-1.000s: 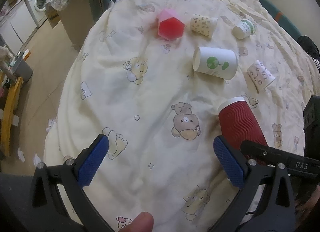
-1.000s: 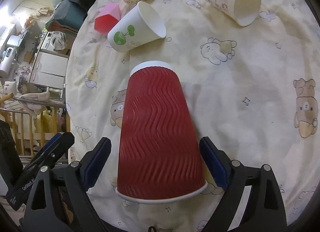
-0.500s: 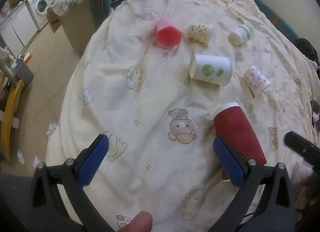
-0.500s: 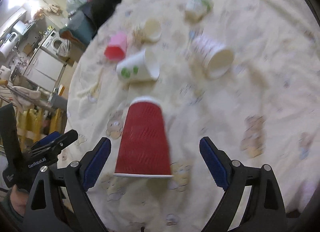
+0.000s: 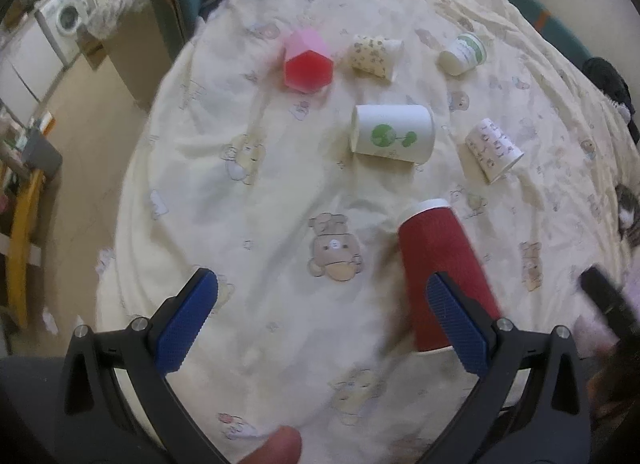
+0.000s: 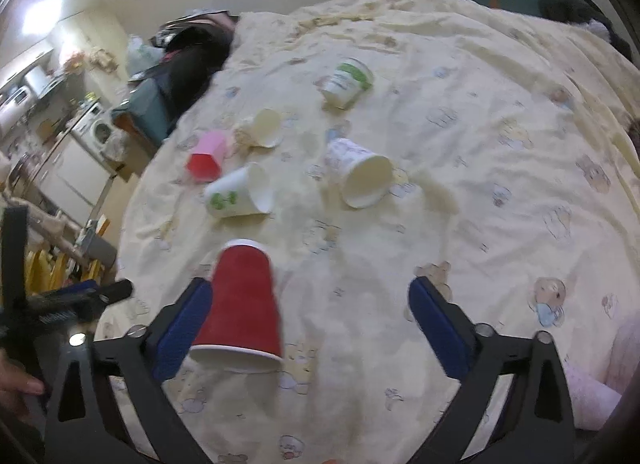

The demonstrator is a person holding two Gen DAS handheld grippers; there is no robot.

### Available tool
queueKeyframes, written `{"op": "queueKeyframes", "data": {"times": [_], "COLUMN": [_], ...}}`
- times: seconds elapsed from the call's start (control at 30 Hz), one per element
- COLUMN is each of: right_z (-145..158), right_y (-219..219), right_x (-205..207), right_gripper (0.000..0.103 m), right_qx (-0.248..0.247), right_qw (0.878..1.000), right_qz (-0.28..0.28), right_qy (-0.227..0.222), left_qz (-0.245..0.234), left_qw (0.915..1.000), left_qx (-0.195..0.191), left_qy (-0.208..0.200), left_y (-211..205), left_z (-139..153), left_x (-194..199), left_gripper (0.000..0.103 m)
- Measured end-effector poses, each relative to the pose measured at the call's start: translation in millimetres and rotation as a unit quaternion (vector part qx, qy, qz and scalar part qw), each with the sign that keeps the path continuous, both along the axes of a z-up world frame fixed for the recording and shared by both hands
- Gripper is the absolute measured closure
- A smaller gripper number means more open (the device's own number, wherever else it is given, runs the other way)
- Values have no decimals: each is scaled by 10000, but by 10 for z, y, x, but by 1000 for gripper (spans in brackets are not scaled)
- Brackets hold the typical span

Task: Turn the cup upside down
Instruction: 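Grasp the red cup with the left tool while the right tool releases it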

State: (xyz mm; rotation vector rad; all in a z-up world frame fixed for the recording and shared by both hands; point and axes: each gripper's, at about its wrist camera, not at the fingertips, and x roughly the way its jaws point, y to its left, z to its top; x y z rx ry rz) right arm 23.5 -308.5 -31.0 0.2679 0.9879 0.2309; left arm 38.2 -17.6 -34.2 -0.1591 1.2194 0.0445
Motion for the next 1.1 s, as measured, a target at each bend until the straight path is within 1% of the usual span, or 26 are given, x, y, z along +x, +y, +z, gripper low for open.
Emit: {"op": "queueKeyframes", "data": {"times": [0.1,0.23,0.27,0.33,0.43,0.6,0.67,0.7,0.73,0.83,0.97,1.03,1.1], "right_z": [-85,-87,-95,-113,-131,-145,-161,-170,-180,-195,-216,-223,-223], "right_y": [-132,-204,-215,-243,-278,-351,-372,-376,-380,-379,-356,-336,-325], "right_x": [-9,-6,-3,-7,1,38,47,49,55,64,76,80,78], "right_gripper": [1,1,1,1,1,1,1,1,1,1,1,1,1], "right_qx": [146,104,111,129,199,438,460,483,519,598,728,737,751], "right_qw": [9994,9991,9990,9989,9984,9971,9968,9965,9962,9956,9947,9947,9947], "right_qz": [-232,-366,-376,-392,-440,-491,-518,-520,-516,-510,-440,-398,-368], "right_qy": [195,175,193,236,294,374,410,432,464,514,573,592,591], "left_qz": [14,-136,-201,-288,-230,-135,-117,-91,-45,115,150,56,139], "left_qw": [9995,9961,9942,9905,9862,9809,9768,9750,9729,9682,9614,9609,9603], "left_qx": [-145,-382,-472,-537,-560,-592,-645,-628,-644,-767,-835,-700,-697], "left_qy": [272,780,942,1233,1540,1850,2039,2131,2219,2377,2618,2679,2698], "left_y": [-105,-322,-384,-495,-608,-741,-775,-787,-786,-771,-826,-865,-847], "left_z": [-18,-108,-152,-246,-394,-636,-749,-805,-868,-991,-1064,-1067,-1085], "left_x": [140,361,421,527,672,839,883,901,926,993,1020,1028,1047], "left_gripper": [0,0,2,14,15,15,18,23,25,24,24,24,24]}}
